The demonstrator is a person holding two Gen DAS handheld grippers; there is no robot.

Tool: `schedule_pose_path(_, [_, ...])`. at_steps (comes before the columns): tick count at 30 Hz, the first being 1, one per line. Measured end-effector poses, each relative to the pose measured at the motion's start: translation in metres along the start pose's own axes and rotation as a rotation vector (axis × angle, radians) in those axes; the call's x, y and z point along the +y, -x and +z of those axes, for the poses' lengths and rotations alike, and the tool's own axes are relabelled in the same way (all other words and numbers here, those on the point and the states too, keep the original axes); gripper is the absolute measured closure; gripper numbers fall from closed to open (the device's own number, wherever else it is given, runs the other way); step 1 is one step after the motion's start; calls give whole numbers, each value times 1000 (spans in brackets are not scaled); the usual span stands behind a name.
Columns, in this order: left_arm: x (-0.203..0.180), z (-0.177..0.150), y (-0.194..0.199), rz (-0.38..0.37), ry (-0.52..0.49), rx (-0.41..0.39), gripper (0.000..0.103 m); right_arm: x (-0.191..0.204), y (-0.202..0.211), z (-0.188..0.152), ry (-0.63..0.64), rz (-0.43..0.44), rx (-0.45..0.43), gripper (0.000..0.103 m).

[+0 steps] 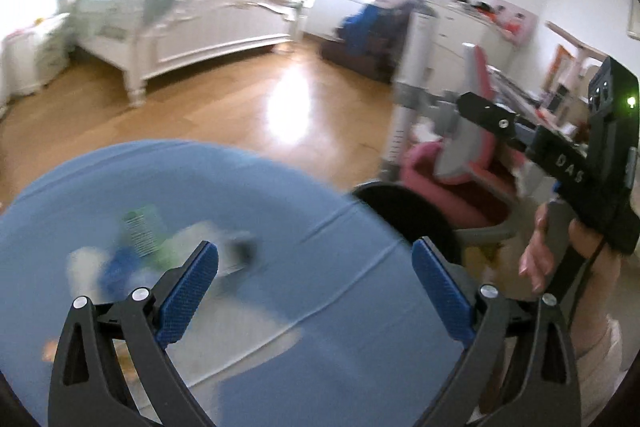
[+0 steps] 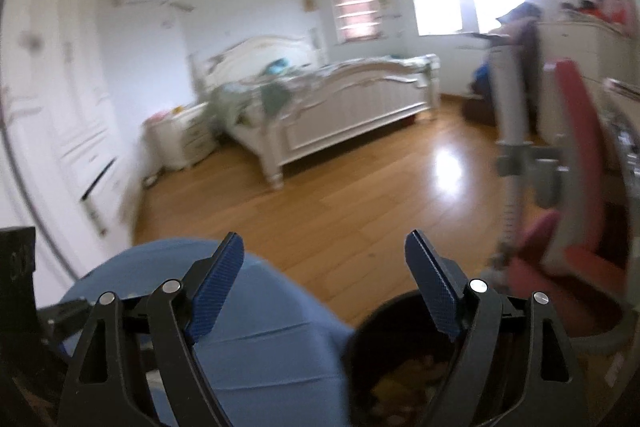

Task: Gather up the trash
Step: 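Move both open tools back over the table toward the blue wrapper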

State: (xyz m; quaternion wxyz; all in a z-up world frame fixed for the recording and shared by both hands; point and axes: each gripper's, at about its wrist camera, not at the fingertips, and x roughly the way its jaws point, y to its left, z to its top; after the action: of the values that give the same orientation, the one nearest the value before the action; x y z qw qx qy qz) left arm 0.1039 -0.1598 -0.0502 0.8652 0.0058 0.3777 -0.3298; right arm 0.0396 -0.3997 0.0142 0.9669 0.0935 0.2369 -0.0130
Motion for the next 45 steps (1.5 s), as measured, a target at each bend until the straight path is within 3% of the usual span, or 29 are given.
schedule_pose_path(5, [55, -31, 36, 116, 12, -3, 7, 65, -18, -5, 61, 152, 80, 21])
schedule_pose_path(8, [83, -47, 44, 164, -25, 23, 7, 103, -32, -12, 96, 257, 157, 27])
schedule_pose_path(12, [111, -57, 34, 152, -129, 86, 7, 149, -52, -29, 150, 329, 257, 34])
schedule_pose_path(17, [122, -65, 18, 117, -308, 165, 8, 183, -71, -49, 175, 378, 347, 34])
schedule_pose_path(19, [128, -68, 10, 129, -325, 205, 31, 192, -75, -54, 193, 377, 365, 34])
schedule_pose_path(20, [133, -68, 7, 119, -305, 208, 31, 194, -78, -57, 206, 377, 374, 35])
schedule_pose_path(23, [141, -67, 11, 109, -271, 192, 46, 199, -84, -62, 252, 371, 386, 34])
schedule_pose_path(26, [136, -70, 14, 104, -264, 184, 67, 210, -93, -64, 295, 365, 394, 34])
schedule_pose_path(27, [135, -71, 16, 93, -251, 185, 83, 215, -97, -65, 317, 360, 395, 34])
schedule_pose_path(28, [133, -73, 18, 92, -233, 188, 86, 216, -100, -67, 333, 356, 396, 35])
schedule_pose_path(31, [131, -77, 23, 114, -182, 186, 86, 227, -114, -75, 386, 333, 404, 37])
schedule_pose_path(33, [131, -79, 31, 109, -128, 171, 86, 234, -125, -84, 447, 274, 422, 41])
schedule_pose_path(38, [135, -90, 43, 131, -77, 179, 86, 237, -125, -92, 495, 269, 426, 50])
schedule_pose_path(40, [133, -90, 48, 131, -89, 162, 81, 234, -121, -89, 508, 245, 407, 84])
schedule_pose_path(41, [130, -90, 48, 127, -100, 161, 81, 230, -118, -87, 488, 262, 411, 86])
schedule_pose_path(42, [128, -90, 48, 129, -117, 161, 76, 225, -116, -85, 460, 285, 418, 90])
schedule_pose_path(44, [119, -89, 47, 140, -160, 151, 48, 216, -111, -78, 403, 309, 417, 94])
schedule_pose_path(45, [114, -88, 47, 145, -186, 139, 26, 212, -108, -75, 386, 314, 414, 95])
